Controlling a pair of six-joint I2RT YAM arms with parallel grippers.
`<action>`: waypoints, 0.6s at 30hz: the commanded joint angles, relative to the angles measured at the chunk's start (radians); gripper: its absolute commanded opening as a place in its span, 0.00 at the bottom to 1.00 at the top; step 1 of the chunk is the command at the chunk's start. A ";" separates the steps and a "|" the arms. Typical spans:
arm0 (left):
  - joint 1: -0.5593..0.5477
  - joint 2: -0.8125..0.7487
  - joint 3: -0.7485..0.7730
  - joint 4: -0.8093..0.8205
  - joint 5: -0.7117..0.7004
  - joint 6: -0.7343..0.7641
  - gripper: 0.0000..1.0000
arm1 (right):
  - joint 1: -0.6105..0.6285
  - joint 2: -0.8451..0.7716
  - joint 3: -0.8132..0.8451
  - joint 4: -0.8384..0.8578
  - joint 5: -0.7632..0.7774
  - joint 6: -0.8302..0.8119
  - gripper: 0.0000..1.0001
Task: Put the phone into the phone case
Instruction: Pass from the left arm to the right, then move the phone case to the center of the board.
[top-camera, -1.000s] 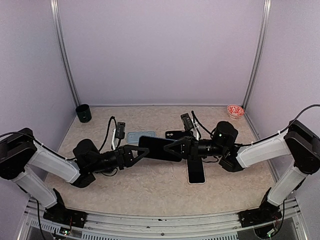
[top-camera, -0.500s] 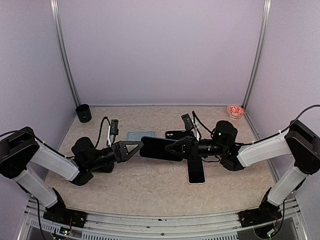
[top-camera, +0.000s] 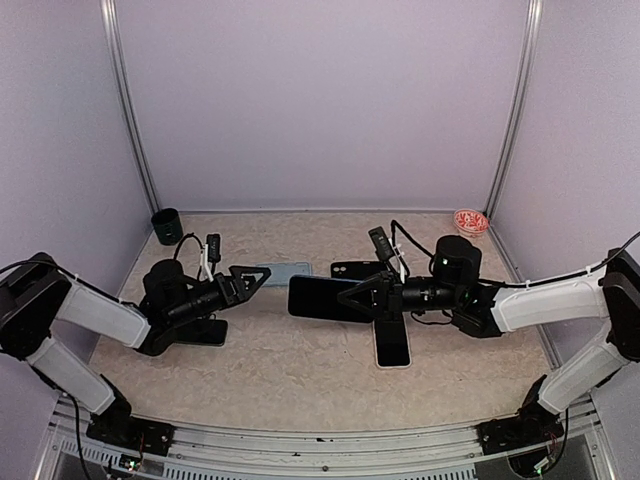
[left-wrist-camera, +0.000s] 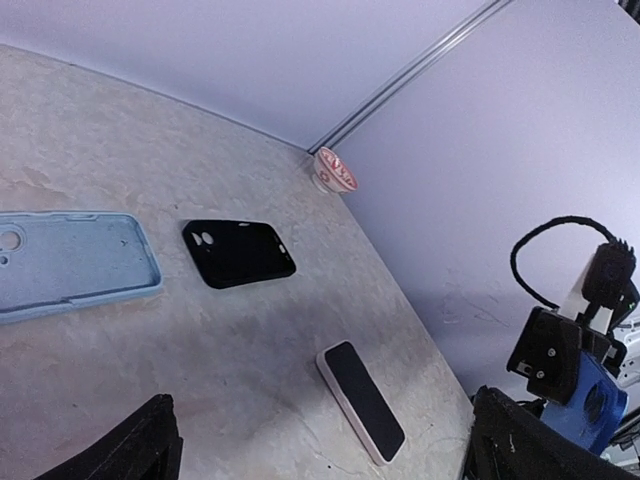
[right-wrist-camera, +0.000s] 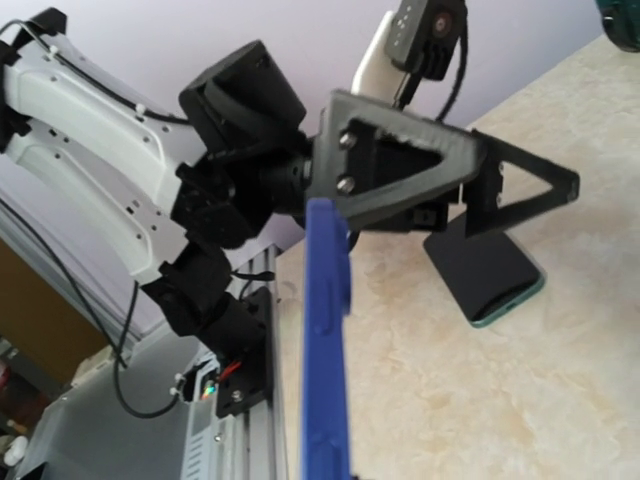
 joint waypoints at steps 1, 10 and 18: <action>0.056 0.020 0.088 -0.179 -0.015 0.066 0.99 | -0.007 -0.056 -0.005 -0.030 0.038 -0.037 0.00; 0.112 0.180 0.344 -0.574 -0.112 0.178 0.96 | -0.008 -0.083 -0.022 -0.044 0.051 -0.045 0.00; 0.113 0.298 0.502 -0.760 -0.301 0.249 0.87 | -0.007 -0.107 -0.033 -0.069 0.061 -0.053 0.00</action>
